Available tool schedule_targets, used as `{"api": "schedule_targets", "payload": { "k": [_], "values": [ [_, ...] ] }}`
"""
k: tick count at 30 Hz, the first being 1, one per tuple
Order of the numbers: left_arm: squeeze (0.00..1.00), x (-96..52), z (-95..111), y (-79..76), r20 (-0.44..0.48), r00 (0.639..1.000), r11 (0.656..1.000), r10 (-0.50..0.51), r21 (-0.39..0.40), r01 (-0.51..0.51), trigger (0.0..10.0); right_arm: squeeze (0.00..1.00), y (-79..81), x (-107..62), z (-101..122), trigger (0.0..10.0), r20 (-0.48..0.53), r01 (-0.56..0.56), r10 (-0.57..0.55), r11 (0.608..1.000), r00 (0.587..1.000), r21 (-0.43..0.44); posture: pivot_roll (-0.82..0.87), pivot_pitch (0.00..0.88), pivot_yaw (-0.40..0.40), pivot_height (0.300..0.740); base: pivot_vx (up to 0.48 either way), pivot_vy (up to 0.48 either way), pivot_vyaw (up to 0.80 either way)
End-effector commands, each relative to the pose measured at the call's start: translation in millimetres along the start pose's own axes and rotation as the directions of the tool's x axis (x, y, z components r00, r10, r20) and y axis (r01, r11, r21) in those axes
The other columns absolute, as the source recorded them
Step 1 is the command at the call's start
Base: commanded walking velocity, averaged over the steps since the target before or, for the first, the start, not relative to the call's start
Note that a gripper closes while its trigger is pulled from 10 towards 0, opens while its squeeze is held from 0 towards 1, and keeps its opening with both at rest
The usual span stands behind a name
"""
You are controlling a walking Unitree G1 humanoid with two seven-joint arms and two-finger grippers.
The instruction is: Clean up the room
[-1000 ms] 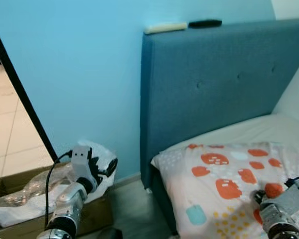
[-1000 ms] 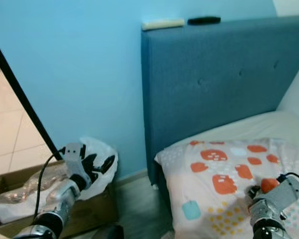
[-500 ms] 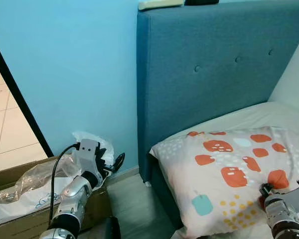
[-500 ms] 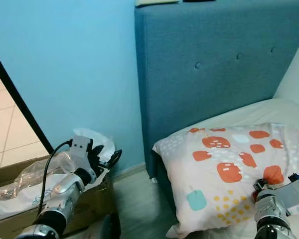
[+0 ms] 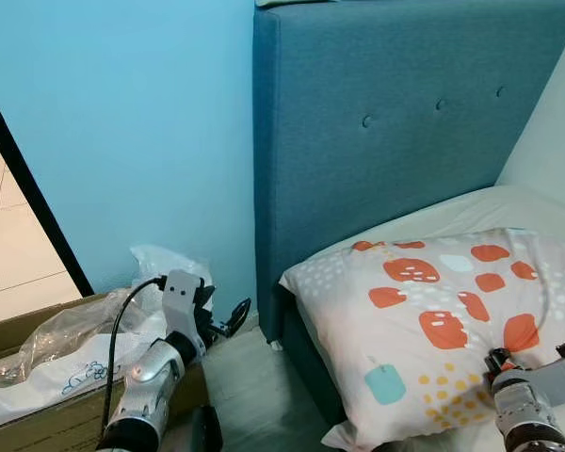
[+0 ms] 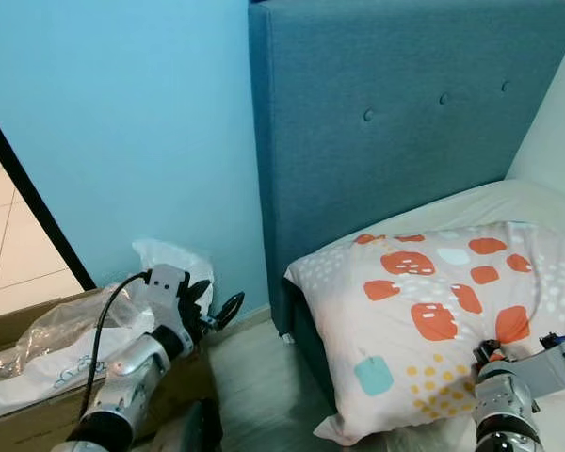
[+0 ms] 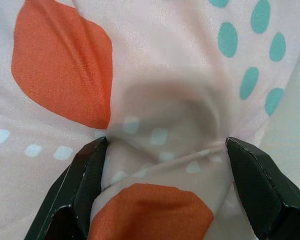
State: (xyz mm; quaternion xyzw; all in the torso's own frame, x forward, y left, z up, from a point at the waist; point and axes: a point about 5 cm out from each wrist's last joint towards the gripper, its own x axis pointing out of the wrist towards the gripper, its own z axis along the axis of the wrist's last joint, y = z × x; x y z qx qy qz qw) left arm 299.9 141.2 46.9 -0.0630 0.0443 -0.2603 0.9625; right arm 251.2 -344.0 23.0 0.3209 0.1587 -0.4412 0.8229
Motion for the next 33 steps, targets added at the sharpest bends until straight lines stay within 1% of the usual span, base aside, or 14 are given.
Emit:
{"api": "schedule_targets", "payload": {
  "k": [1,7,9,11,16,17,18,19,21,23,26,29,30,33],
  "values": [
    [0.0,2.9,0.8,-5.4,-0.005,1.0,0.999,-0.03,0.016,0.03,10.0,0.0,-3.2,-0.5,-1.2,10.0,0.0,0.008,-0.008,1.0,1.0,-0.023,-0.01,0.084,-0.031,0.47,0.0,0.0,0.0],
    [0.0,3.8,3.1,-6.2,0.002,0.999,0.999,-0.032,0.017,0.032,10.0,0.0,2.4,-1.4,13.9,10.0,0.068,0.001,0.003,0.998,0.998,-0.062,-0.01,0.086,-0.031,0.45,0.0,0.0,0.0],
    [0.0,3.8,2.6,-7.7,0.003,0.999,0.999,-0.037,0.018,0.037,10.0,0.0,3.8,-3.3,21.5,10.0,0.106,0.007,0.004,0.995,0.994,-0.102,-0.02,0.088,-0.03,0.445,0.0,0.0,0.0],
    [0.0,4.9,1.2,-12.5,-0.002,0.999,0.998,-0.054,0.022,0.054,10.0,0.0,7.5,-11.4,36.6,10.0,0.182,0.004,0.023,0.989,0.983,-0.147,-0.03,0.092,-0.029,0.436,0.0,0.0,0.0],
    [0.0,6.5,0.9,-16.5,-0.002,0.998,0.997,-0.069,0.023,0.069,10.0,0.0,9.7,-22.4,46.1,10.0,0.227,-0.004,0.038,0.988,0.973,-0.151,-0.04,0.092,-0.027,0.431,0.0,0.0,0.0],
    [0.0,7.4,1.0,-18.0,-0.003,0.997,0.997,-0.076,0.023,0.076,10.0,0.0,9.3,-28.3,45.3,10.0,0.222,-0.019,0.05,0.99,0.974,-0.142,-0.05,0.094,-0.028,0.431,0.0,0.0,0.0],
    [0.0,8.8,1.7,-19.7,-0.002,0.997,0.996,-0.083,0.023,0.083,10.0,0.0,9.4,-40.2,31.9,10.0,0.172,-0.074,0.093,0.991,0.981,-0.115,-0.06,0.094,-0.027,0.431,0.0,0.0,0.0],
    [0.0,8.8,1.7,-19.7,-0.002,0.997,0.996,-0.083,0.023,0.083,10.0,0.0,9.4,-40.2,31.9,10.0,0.172,-0.074,0.093,0.991,0.981,-0.115,-0.06,0.094,-0.027,0.431,0.0,0.0,0.0],
    [0.0,9.8,1.9,-20.7,-0.004,0.996,0.996,-0.086,0.023,0.086,10.0,0.0,11.6,-50.7,13.4,10.0,0.122,-0.142,0.148,0.988,0.981,-0.059,-0.06,0.097,-0.028,0.431,0.0,0.0,0.0],
    [0.0,9.8,1.9,-20.7,-0.004,0.996,0.996,-0.086,0.023,0.086,10.0,0.0,11.6,-50.7,13.4,10.0,0.122,-0.142,0.148,0.988,0.981,-0.059,-0.06,0.097,-0.028,0.431,0.0,0.0,0.0],
    [0.0,10.5,1.1,-21.6,-0.009,0.996,0.996,-0.09,0.025,0.09,10.0,0.0,8.9,-55.2,-5.0,10.0,0.072,-0.162,0.161,0.987,0.984,0.011,-0.06,0.096,-0.019,0.431,0.0,0.0,0.0],
    [0.0,10.4,0.5,-22.2,-0.012,0.996,0.995,-0.093,0.027,0.093,10.0,0.0,9.1,-55.3,-10.9,10.0,0.056,-0.185,0.183,0.981,0.982,0.049,-0.06,0.096,-0.017,0.431,0.0,0.0,0.0],
    [0.0,10.0,-0.3,-22.7,-0.015,0.995,0.995,-0.095,0.031,0.095,10.0,1.0,10.7,-54.3,-11.8,10.0,0.078,-0.227,0.221,0.97,0.972,0.085,-0.06,0.094,-0.015,0.431,0.0,0.0,0.0],
    [0.0,9.3,-1.3,-23.1,-0.021,0.995,0.994,-0.097,0.041,0.098,10.0,1.0,15.9,-47.5,-10.8,10.0,0.088,-0.287,0.279,0.953,0.956,0.099,-0.05,0.088,-0.016,0.431,0.0,0.0,0.0]
  ]
}}
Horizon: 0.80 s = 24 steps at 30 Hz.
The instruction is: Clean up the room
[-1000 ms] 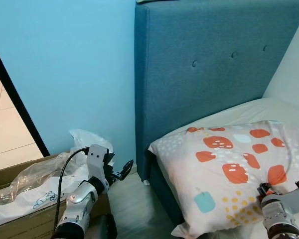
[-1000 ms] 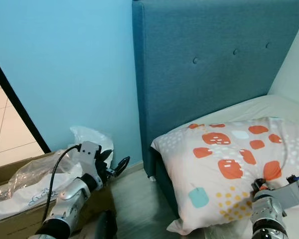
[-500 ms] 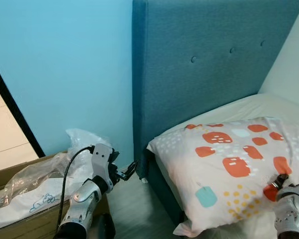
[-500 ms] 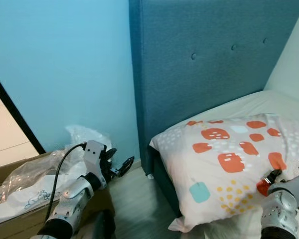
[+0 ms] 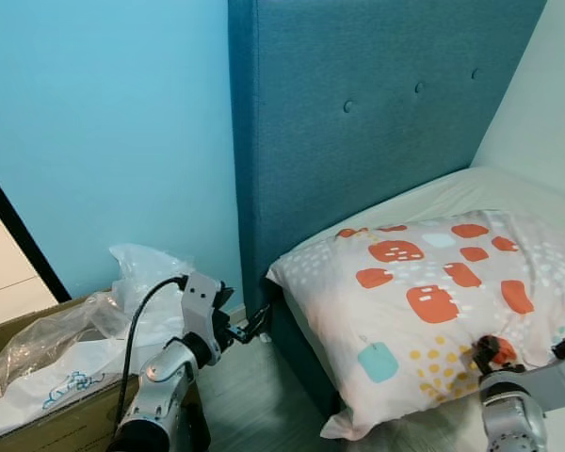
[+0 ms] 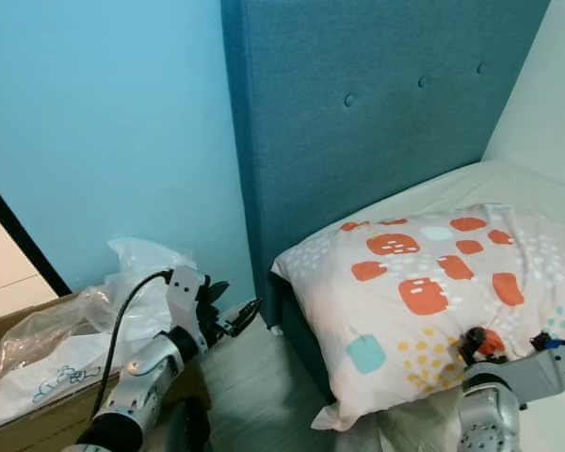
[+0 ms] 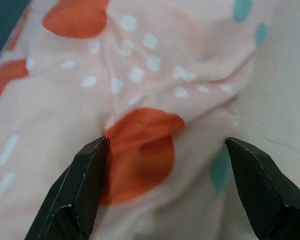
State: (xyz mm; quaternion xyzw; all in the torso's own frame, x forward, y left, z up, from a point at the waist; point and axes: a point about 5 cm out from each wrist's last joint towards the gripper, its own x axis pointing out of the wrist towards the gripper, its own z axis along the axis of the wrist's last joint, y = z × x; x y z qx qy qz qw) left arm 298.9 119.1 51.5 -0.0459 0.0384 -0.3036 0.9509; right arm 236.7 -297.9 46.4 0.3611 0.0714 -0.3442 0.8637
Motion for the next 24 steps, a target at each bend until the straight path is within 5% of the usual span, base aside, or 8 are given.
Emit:
{"api": "schedule_targets", "payload": {
  "k": [1,9,10,11,12,18,24],
  "values": [
    [0.0,-0.6,-3.5,-3.2,-0.015,1.0,1.0,-0.009,0.003,0.009,10.0,1.0,-0.2,2.3,2.2,10.0,0.017,-0.023,0.023,0.999,1.0,0.024,-0.05,0.088,-0.016,0.431,0.0,0.0,0.0],
    [0.0,-1.3,-2.8,-3.3,-0.014,1.0,1.0,-0.01,0.02,0.01,10.0,1.0,-1.9,13.9,-10.1,10.0,-0.059,0.003,0.0,0.999,0.998,0.049,-0.05,0.083,-0.025,0.431,0.0,0.0,0.0],
    [0.0,-3.2,-4.7,-2.9,-0.028,1.0,0.999,-0.013,0.037,0.014,10.0,0.76,-5.2,16.2,-17.6,10.0,-0.096,0.04,-0.034,0.997,0.995,0.064,-0.04,0.086,-0.017,0.431,0.0,0.0,0.0],
    [0.0,-3.2,-4.7,-2.9,-0.028,1.0,0.999,-0.013,0.037,0.014,10.0,0.76,-5.2,16.2,-17.6,10.0,-0.096,0.04,-0.034,0.997,0.995,0.064,-0.04,0.086,-0.017,0.431,0.0,0.0,0.0],
    [0.0,-6.7,-7.2,-1.8,-0.045,0.999,0.998,-0.016,0.057,0.019,10.0,0.0,-7.3,22.1,-24.6,10.0,-0.117,0.069,-0.058,0.993,0.991,0.093,-0.03,0.09,-0.012,0.431,0.0,0.0,0.0],
    [0.0,-11.1,-7.4,-0.3,-0.055,0.998,0.996,-0.025,0.081,0.029,10.0,0.0,-1.9,29.0,-25.6,10.0,-0.12,0.061,-0.048,0.992,0.992,0.111,-0.01,0.108,-0.004,0.431,0.0,0.0,0.0],
    [0.0,-25.6,-8.9,0.5,-0.071,0.997,0.992,-0.035,0.116,0.043,10.0,0.0,15.1,41.4,-12.0,10.0,-0.089,-0.029,0.056,0.96,0.994,0.279,0.03,0.164,0.023,0.431,0.0,0.0,0.0]
  ]
}}
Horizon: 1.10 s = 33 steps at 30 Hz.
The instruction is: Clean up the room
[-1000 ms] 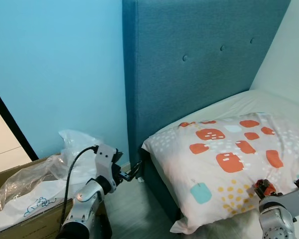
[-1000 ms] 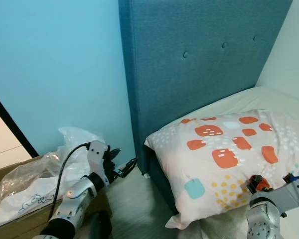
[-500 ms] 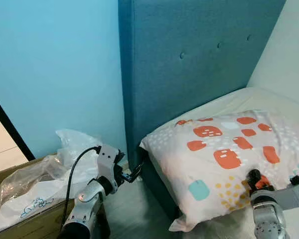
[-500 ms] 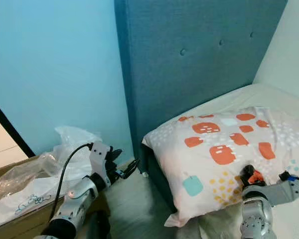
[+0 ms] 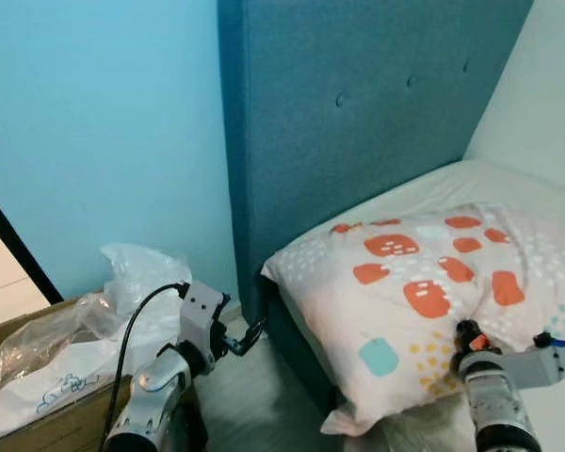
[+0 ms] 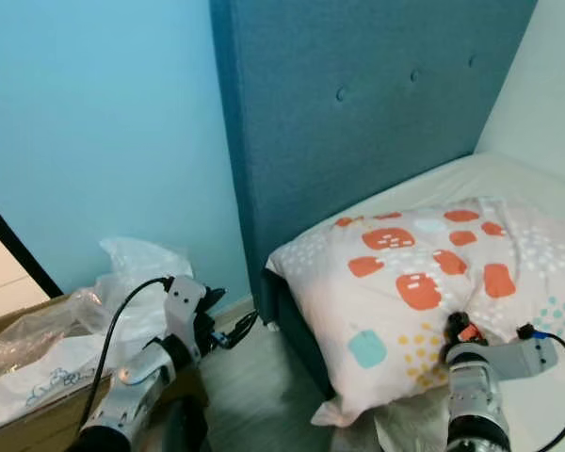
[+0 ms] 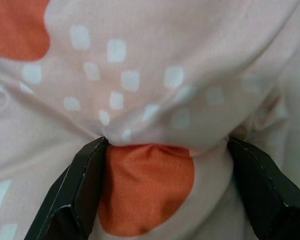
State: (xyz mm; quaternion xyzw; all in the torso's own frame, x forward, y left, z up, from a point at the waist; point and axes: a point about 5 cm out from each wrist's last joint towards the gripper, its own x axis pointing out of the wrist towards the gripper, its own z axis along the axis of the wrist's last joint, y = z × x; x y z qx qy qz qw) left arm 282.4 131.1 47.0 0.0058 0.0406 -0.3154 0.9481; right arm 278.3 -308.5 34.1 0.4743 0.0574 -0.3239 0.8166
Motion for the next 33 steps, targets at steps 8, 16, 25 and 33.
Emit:
{"api": "schedule_targets", "payload": {
  "k": [8,16,25,33],
  "values": [
    [0.0,-33.4,8.5,-0.5,-0.019,1.0,0.993,-0.005,0.121,0.007,10.0,0.0,29.6,7.2,8.1,10.0,0.004,-0.254,0.257,0.951,0.966,0.176,0.11,0.28,0.037,0.431,0.0,0.0,0.0],
    [0.0,-45.7,31.6,2.4,0.01,1.0,0.982,0.017,0.189,-0.019,10.0,0.0,40.7,14.2,41.3,10.0,0.111,-0.27,0.253,0.943,0.961,0.195,0.13,0.353,0.044,0.431,0.0,0.0,0.0],
    [0.0,-52.9,36.5,-3.3,-0.009,1.0,0.977,0.006,0.215,-0.004,10.0,0.0,66.5,17.9,75.1,0.0,0.215,-0.306,0.266,0.934,0.94,0.185,0.15,0.366,0.043,0.431,0.0,0.0,0.0],
    [0.0,-52.1,39.5,-9.2,-0.021,1.0,0.974,-0.006,0.228,0.011,10.0,0.0,92.5,20.1,81.2,0.0,0.177,-0.313,0.296,0.947,0.939,0.077,0.14,0.356,0.039,0.431,0.0,0.0,0.0]
  ]
}}
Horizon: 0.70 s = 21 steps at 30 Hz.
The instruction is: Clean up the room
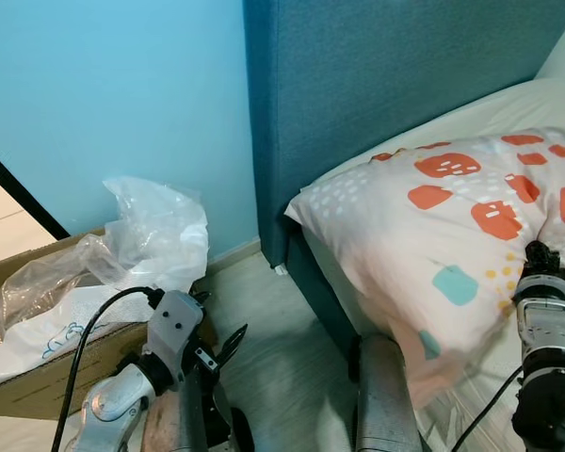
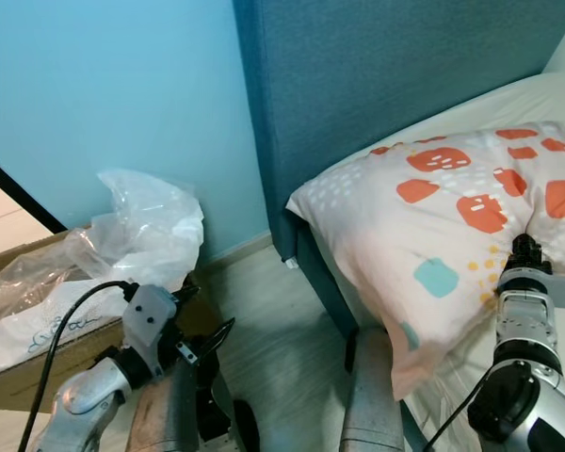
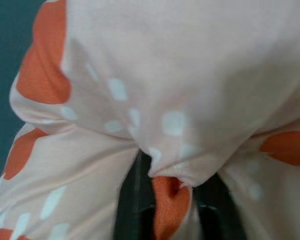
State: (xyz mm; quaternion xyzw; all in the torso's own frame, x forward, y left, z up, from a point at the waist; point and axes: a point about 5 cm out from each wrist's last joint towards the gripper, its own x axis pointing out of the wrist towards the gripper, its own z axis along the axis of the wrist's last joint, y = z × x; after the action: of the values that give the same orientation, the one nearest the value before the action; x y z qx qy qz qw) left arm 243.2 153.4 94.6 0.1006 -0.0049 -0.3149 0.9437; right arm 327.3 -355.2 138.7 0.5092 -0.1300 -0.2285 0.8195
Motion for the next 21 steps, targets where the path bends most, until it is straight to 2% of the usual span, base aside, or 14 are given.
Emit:
{"api": "schedule_targets", "payload": {
  "k": [1,6,8,10,12,13,14,15,16,17,19,21],
  "values": [
    [0.0,-2.6,-2.2,-4.5,-0.044,0.999,1.0,-0.022,0.02,0.023,10.0,0.0,3.1,2.5,-3.0,0.0,-0.037,0.035,-0.038,0.997,0.999,-0.07,0.14,0.354,0.039,0.431,0.0,0.0,0.0],
    [0.0,-0.6,2.7,-7.4,-0.042,0.999,0.999,-0.028,0.018,0.029,10.0,0.0,14.1,7.4,0.8,0.0,-0.029,0.024,-0.026,0.995,0.999,-0.095,0.13,0.352,0.037,0.431,0.0,0.0,0.0],
    [0.0,0.4,5.0,-8.9,-0.039,0.999,0.999,-0.028,0.014,0.028,10.0,0.0,32.4,13.5,5.0,0.0,-0.019,-0.025,0.024,0.995,1.0,-0.093,0.13,0.351,0.035,0.431,0.0,0.0,0.0],
    [0.0,2.8,6.9,-10.3,-0.034,0.999,1.0,-0.027,0.013,0.027,10.0,0.0,62.3,20.7,7.3,0.0,-0.02,-0.123,0.121,0.988,0.992,-0.09,0.13,0.352,0.026,0.431,0.0,0.0,0.0],
    [0.0,2.8,6.9,-10.3,-0.034,0.999,1.0,-0.027,0.013,0.027,10.0,0.0,62.3,20.7,7.3,0.0,-0.02,-0.123,0.121,0.988,0.992,-0.09,0.13,0.352,0.026,0.431,0.0,0.0,0.0],
    [0.0,4.2,8.5,-12.1,-0.029,0.999,1.0,-0.026,0.01,0.026,10.0,0.0,86.5,24.7,8.3,0.0,-0.019,-0.2,0.199,0.976,0.98,-0.081,0.13,0.357,0.023,0.431,0.0,0.0,0.0],
    [0.0,4.2,8.5,-12.1,-0.029,0.999,1.0,-0.026,0.01,0.026,10.0,0.0,86.5,24.7,8.3,0.0,-0.019,-0.2,0.199,0.976,0.98,-0.081,0.13,0.357,0.023,0.431,0.0,0.0,0.0],
    [0.0,3.8,10.6,-14.9,-0.023,0.999,1.0,-0.024,0.005,0.024,10.0,0.0,114.9,27.8,10.0,0.0,-0.013,-0.282,0.282,0.956,0.959,-0.075,0.14,0.362,0.02,0.431,0.0,0.0,0.0],
    [0.0,3.7,11.1,-15.5,-0.022,0.999,1.0,-0.023,0.004,0.023,10.0,0.0,121.3,28.3,10.6,0.0,-0.011,-0.3,0.3,0.951,0.954,-0.075,0.14,0.362,0.02,0.431,0.0,0.0,0.0],
    [0.0,3.7,11.1,-15.5,-0.022,0.999,1.0,-0.023,0.004,0.023,10.0,0.0,121.3,28.3,10.6,0.0,-0.011,-0.3,0.3,0.951,0.954,-0.075,0.14,0.362,0.02,0.431,0.0,0.0,0.0],
    [0.0,2.4,11.9,-17.5,-0.021,1.0,1.0,-0.019,-0.005,0.019,10.0,0.0,143.1,29.1,13.3,0.0,-0.001,-0.359,0.36,0.93,0.933,-0.075,0.15,0.367,0.016,0.431,0.0,0.0,0.0],
    [0.0,2.4,11.9,-17.5,-0.021,1.0,1.0,-0.019,-0.005,0.019,10.0,0.0,143.1,29.1,13.3,0.0,-0.001,-0.359,0.36,0.93,0.933,-0.075,0.15,0.367,0.016,0.431,0.0,0.0,0.0]
  ]
}}
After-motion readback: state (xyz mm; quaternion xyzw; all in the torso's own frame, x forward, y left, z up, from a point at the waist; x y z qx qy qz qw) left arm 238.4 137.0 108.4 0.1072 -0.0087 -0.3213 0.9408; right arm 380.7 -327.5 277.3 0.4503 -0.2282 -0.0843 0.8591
